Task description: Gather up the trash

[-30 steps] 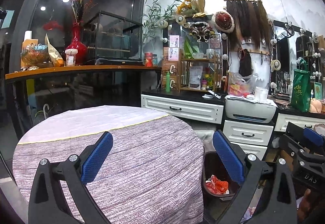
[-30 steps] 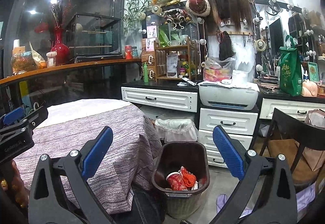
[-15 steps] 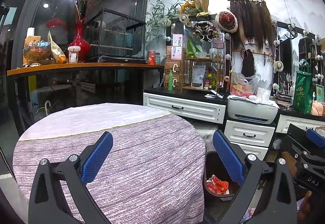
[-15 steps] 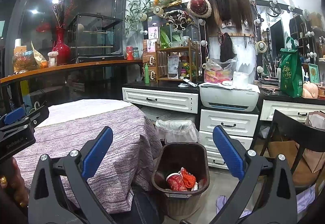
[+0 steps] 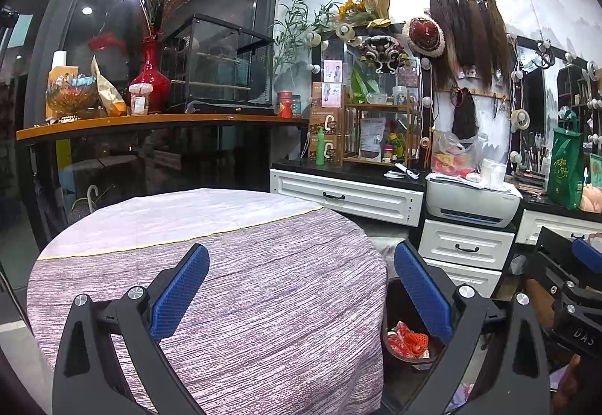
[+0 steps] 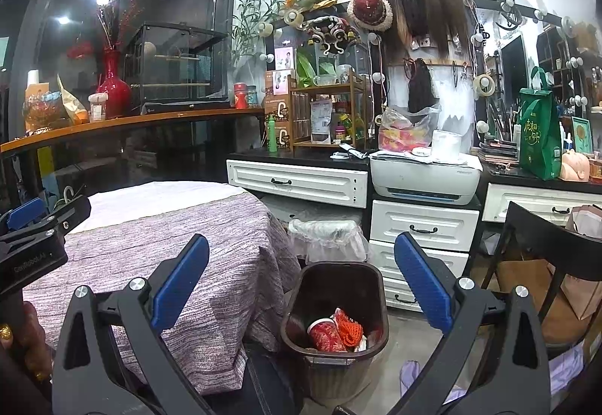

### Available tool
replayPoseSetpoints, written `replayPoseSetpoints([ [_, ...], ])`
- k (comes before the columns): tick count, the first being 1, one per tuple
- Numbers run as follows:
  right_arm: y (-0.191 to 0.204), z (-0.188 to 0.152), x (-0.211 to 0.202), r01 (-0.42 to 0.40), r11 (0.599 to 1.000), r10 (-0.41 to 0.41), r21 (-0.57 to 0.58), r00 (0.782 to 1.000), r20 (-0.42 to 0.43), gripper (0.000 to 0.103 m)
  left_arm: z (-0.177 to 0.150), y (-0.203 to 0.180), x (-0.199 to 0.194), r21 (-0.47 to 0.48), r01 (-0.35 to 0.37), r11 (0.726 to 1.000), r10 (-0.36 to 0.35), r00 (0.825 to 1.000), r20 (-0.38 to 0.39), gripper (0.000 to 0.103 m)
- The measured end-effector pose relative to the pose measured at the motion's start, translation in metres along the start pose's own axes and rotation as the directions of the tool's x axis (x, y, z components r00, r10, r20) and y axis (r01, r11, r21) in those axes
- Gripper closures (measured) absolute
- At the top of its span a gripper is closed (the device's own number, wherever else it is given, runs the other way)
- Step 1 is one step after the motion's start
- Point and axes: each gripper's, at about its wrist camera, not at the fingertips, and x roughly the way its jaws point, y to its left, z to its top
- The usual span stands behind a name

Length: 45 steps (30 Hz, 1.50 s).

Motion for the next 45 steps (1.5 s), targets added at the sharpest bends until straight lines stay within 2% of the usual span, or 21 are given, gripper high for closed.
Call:
replayPoseSetpoints([
  [20, 0.0, -0.005, 0.005, -0.005, 1.0, 0.005, -0.001, 1.0, -0.011, 0.006, -0.002, -0.005, 0.008, 0.024, 0.016, 1.0, -0.015, 0.999, -0.052, 0.005],
  [45, -0.002, -0.012, 0.011, -0.01, 1.0, 0.01, -0.003, 1.0, -0.02, 0.006, -0.006, -0.006, 0.01, 0.027, 0.016, 0.999, -0.014, 0.998, -0.062, 0.005],
])
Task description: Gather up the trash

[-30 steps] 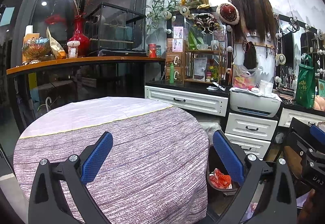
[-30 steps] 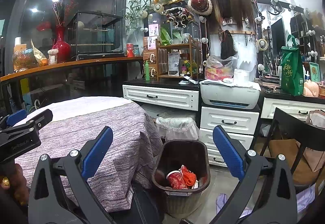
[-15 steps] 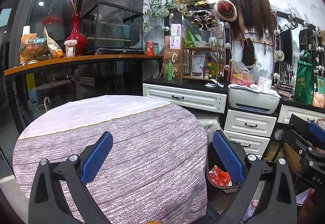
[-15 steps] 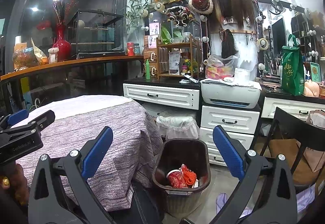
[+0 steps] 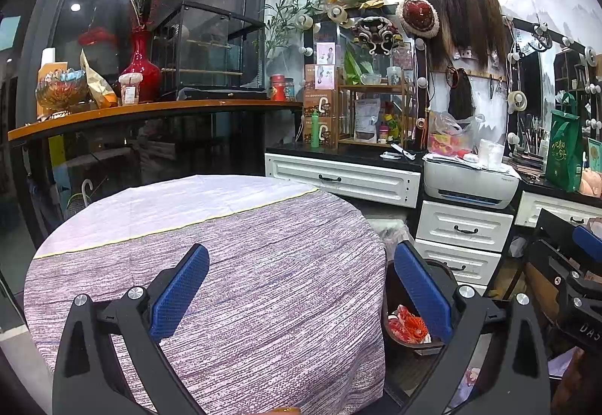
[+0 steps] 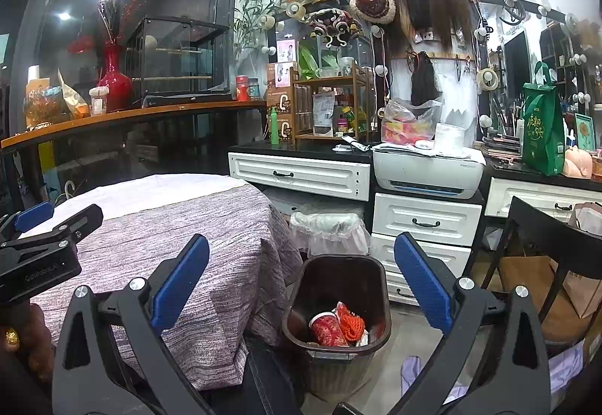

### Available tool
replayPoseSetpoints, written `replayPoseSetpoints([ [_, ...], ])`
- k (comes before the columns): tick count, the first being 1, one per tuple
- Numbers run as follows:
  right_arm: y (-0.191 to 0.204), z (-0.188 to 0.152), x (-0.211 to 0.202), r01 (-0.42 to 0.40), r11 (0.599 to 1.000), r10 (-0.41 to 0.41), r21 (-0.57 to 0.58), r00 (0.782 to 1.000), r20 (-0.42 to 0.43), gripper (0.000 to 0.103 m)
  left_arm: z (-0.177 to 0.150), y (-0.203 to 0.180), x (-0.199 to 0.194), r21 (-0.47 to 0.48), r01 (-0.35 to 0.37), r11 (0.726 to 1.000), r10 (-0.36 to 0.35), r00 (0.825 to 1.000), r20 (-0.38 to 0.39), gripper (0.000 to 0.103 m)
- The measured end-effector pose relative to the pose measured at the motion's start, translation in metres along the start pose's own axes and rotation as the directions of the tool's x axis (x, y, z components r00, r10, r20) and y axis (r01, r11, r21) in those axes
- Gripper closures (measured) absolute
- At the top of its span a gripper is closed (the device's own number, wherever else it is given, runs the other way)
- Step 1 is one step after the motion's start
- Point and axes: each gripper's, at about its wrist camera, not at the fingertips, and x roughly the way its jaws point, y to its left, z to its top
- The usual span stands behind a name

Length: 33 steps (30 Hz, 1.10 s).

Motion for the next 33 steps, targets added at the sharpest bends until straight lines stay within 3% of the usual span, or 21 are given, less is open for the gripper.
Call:
replayPoseSetpoints([
  [33, -0.0006, -0.0023, 0.0024, -0.002, 1.0, 0.002, 0.002, 1.0, -0.007, 0.006, -0.0039, -0.0003, 0.0047, 0.008, 0.008, 1.0, -0.008, 1.0, -0.008, 0.005],
])
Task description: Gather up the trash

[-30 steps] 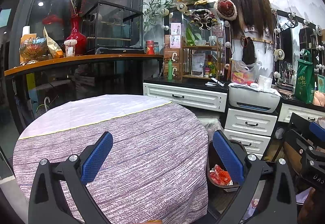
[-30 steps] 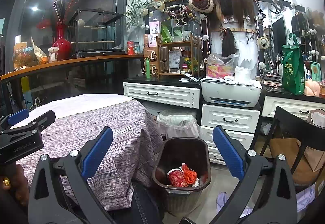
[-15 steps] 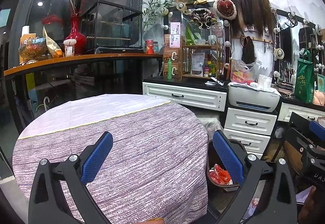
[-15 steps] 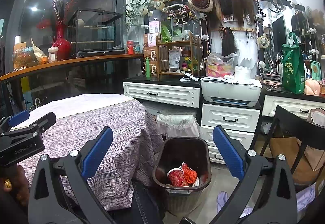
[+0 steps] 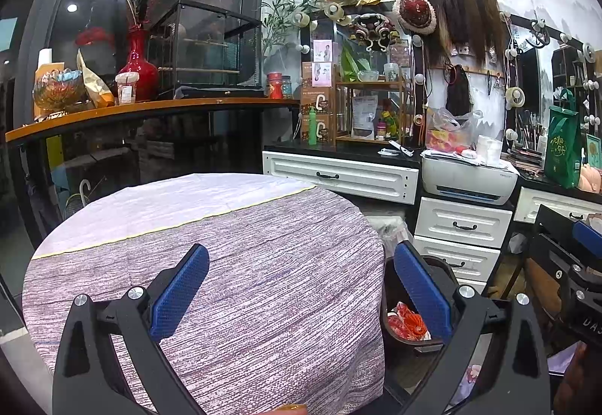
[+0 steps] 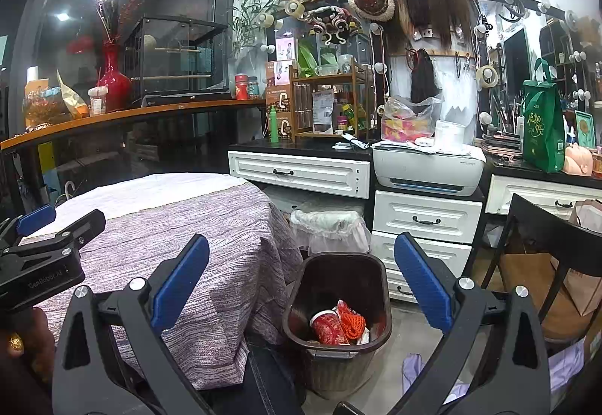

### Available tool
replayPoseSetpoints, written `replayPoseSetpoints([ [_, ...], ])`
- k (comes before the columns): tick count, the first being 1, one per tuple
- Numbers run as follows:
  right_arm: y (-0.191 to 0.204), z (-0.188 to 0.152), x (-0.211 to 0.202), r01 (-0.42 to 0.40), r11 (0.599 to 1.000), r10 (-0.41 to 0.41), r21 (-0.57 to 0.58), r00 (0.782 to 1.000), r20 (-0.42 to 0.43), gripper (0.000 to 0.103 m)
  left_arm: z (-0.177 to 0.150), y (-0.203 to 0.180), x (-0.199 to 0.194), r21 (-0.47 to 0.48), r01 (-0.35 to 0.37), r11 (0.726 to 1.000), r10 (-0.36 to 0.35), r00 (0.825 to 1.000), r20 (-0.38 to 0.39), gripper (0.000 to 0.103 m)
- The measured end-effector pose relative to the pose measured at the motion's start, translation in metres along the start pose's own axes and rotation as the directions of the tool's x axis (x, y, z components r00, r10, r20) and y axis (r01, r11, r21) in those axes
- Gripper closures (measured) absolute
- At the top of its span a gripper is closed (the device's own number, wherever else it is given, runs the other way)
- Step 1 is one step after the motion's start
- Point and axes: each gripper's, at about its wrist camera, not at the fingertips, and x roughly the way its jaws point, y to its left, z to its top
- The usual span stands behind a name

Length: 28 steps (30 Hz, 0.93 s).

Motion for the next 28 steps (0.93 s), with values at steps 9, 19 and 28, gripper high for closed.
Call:
replayPoseSetpoints([
  [9, 0.0, 0.0009, 0.0005, 0.0, 1.0, 0.0, 0.0, 1.0, -0.001, 0.006, -0.0008, -0.002, 0.0027, 0.003, 0.005, 1.0, -0.005, 1.0, 0.0, 0.005],
  [19, 0.0003, 0.0015, 0.0004, 0.0, 1.0, 0.0, 0.001, 1.0, -0.002, 0.006, -0.0027, -0.0032, 0.0035, 0.006, 0.005, 1.0, -0.005, 1.0, 0.005, 0.005],
  [28, 0.0011, -0.0026, 0.0007, 0.0, 1.0, 0.0, 0.001, 1.0, -0.003, 0.006, -0.0035, -0.0023, 0.004, 0.01, 0.011, 1.0, -0.011, 1.0, -0.008, 0.005],
])
